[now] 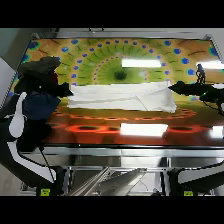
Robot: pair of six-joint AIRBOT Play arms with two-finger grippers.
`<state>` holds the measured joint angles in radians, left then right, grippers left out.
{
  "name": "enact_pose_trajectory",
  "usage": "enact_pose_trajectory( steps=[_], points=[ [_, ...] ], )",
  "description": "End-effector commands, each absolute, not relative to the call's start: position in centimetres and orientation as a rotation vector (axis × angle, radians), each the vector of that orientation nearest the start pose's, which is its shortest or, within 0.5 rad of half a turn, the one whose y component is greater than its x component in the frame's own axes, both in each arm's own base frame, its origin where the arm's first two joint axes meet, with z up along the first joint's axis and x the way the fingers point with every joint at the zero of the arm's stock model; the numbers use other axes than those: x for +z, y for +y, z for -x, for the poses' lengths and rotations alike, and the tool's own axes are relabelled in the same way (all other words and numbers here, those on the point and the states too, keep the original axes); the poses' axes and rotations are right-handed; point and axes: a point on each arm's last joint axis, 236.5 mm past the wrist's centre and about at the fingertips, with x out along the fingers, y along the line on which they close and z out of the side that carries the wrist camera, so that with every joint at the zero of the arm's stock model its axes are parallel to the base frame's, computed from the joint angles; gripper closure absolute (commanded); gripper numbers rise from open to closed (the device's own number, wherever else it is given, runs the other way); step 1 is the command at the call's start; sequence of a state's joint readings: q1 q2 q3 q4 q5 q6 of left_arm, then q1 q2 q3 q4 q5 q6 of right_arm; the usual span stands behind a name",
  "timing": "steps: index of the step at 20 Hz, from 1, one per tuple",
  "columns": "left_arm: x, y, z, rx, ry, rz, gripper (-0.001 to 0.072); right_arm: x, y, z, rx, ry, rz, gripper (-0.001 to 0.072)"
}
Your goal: Fold the shirts.
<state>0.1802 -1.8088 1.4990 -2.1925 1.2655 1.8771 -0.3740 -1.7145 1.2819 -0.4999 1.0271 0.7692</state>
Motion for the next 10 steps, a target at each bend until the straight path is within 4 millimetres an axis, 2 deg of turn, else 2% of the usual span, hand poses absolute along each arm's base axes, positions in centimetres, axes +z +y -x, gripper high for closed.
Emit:
enact_pose_trajectory(
  steps=[1,4,6,7,8,9,10],
  points=[
    [-8.9,-5.1,-46.7,-0.374,1.421,0.519,0.0694,-5.3,-0.9,-51.3,0.451,0.917,-0.583,0.0689],
    [-9.0,-4.8,-47.4,-0.364,1.395,0.510,0.0694,-6.6,-1.0,-51.4,0.445,0.927,-0.577,0.0688],
    [-9.0,-4.7,-47.7,-0.357,1.383,0.510,0.0693,-6.5,-1.2,-51.5,0.444,0.922,-0.570,0.0683],
    [-9.0,-4.7,-47.6,-0.358,1.384,0.510,0.0692,-6.4,-1.3,-51.4,0.442,0.920,-0.567,0.0631],
    [-8.9,-4.8,-47.5,-0.362,1.388,0.509,0.0688,-6.1,-1.7,-51.4,0.436,0.914,-0.564,0.0425],
    [-8.6,-4.8,-47.5,-0.365,1.386,0.507,0.0373,-5.7,-2.3,-51.4,0.428,0.907,-0.552,0.0334],
    [-8.1,-4.6,-47.7,-0.358,1.369,0.506,0.0016,-5.5,-3.2,-51.4,0.416,0.908,-0.526,0.0334]
  ],
)
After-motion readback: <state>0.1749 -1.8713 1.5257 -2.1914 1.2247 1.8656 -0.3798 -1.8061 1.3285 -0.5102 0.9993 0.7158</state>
